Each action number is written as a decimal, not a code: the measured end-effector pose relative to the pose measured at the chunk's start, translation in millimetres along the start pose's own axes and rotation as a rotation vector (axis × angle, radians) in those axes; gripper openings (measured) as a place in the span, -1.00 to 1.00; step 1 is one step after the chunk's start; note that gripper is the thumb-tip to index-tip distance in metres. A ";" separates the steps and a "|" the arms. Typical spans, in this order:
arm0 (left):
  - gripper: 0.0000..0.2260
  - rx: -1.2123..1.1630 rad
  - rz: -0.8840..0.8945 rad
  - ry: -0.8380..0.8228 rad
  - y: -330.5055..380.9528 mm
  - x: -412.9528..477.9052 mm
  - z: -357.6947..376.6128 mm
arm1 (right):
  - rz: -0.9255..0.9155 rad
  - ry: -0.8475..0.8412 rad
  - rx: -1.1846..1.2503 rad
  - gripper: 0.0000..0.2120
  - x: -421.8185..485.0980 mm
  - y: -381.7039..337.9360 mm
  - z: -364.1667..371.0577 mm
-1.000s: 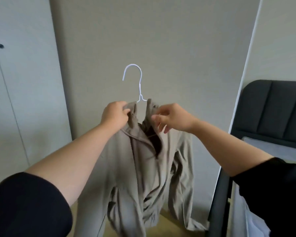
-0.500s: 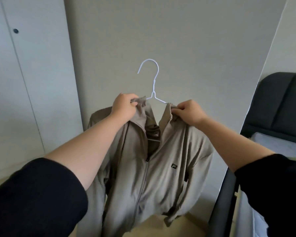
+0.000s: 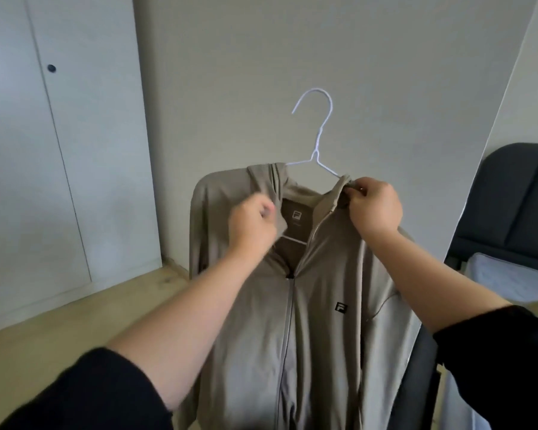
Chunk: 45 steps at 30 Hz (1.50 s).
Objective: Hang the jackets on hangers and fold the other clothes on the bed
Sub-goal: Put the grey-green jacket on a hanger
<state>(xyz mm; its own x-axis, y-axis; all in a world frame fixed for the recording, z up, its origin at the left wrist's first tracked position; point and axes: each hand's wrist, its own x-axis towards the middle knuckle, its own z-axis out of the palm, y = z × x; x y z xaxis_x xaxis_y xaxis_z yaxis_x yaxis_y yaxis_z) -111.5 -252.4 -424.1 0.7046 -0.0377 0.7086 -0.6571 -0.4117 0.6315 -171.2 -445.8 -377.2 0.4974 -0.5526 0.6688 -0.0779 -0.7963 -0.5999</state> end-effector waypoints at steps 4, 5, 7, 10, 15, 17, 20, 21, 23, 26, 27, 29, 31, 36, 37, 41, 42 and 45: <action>-0.85 0.159 0.024 -0.475 -27.5 -42.8 13.1 | 0.015 -0.091 -0.009 -0.84 -2.5 14.1 -6.4; -0.80 0.221 0.137 -0.410 -30.3 -40.6 8.1 | 0.015 -0.107 0.001 -0.82 -3.1 17.4 -8.4; -0.75 0.315 0.415 -0.121 -29.8 -26.8 -0.8 | 0.004 -0.129 0.028 -0.80 -4.2 22.1 -12.6; -0.66 0.438 0.413 0.062 -21.4 6.4 -12.5 | -0.016 -0.154 0.068 -0.79 -5.4 28.1 -17.5; -0.73 0.571 0.221 -0.403 -22.5 42.7 -12.6 | -0.027 -0.199 0.153 -0.86 -9.6 38.2 -23.0; -0.78 0.399 0.145 -0.449 -20.7 47.3 -13.5 | -0.045 -0.224 0.163 -0.87 -11.9 42.0 -24.9; -0.74 0.240 0.081 -0.585 -16.5 53.2 -14.6 | -0.067 -0.267 0.165 -0.84 -12.7 47.7 -29.9; -0.74 0.151 0.029 -0.611 -11.0 55.3 -15.2 | -0.080 -0.308 0.171 -0.83 -12.9 48.3 -32.2; -0.73 -0.182 -0.141 -0.580 2.4 57.7 -14.2 | -0.125 -0.431 0.186 -0.82 -14.8 45.3 -35.8; -0.77 -0.574 -0.359 -0.492 17.7 56.2 -7.4 | -0.163 -0.496 0.196 -0.85 -20.1 39.3 -34.2; -0.80 -0.436 -0.293 -0.520 17.9 55.6 -4.0 | -0.163 -0.475 0.205 -0.86 -21.1 38.7 -33.1; -0.83 0.076 -0.078 -0.575 6.4 54.5 1.8 | -0.157 -0.426 0.212 -0.87 -21.3 39.7 -31.0; -0.78 0.373 -0.051 -0.416 -4.9 55.9 -4.0 | -0.135 -0.397 0.219 -0.87 -21.2 43.0 -29.6; -0.59 0.331 -0.033 -0.671 -18.0 48.7 -13.5 | -0.033 -0.309 0.244 -0.78 -16.2 51.1 -27.9; -0.60 0.313 -0.007 -0.689 -18.3 44.4 -12.8 | -0.019 -0.317 0.230 -0.78 -14.9 51.3 -27.7; -0.67 0.212 0.002 -0.550 -17.7 43.3 -4.6 | 0.119 -0.495 0.282 -0.77 -7.3 49.4 -30.5; -0.66 0.207 -0.006 -0.523 -17.3 42.9 -2.3 | 0.188 -0.518 0.340 -0.73 -4.5 47.2 -32.7; -0.62 0.215 -0.012 -0.471 -16.3 37.2 6.5 | 0.156 -0.404 0.123 -0.62 4.9 37.2 -35.4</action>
<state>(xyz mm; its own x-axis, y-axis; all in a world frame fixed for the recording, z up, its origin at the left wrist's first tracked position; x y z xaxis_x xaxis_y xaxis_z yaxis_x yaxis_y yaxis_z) -72.8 -253.0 -410.1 0.7888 -0.4173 0.4513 -0.6128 -0.5909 0.5247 -202.3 -486.9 -380.6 0.7873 -0.5034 0.3559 -0.0872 -0.6624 -0.7441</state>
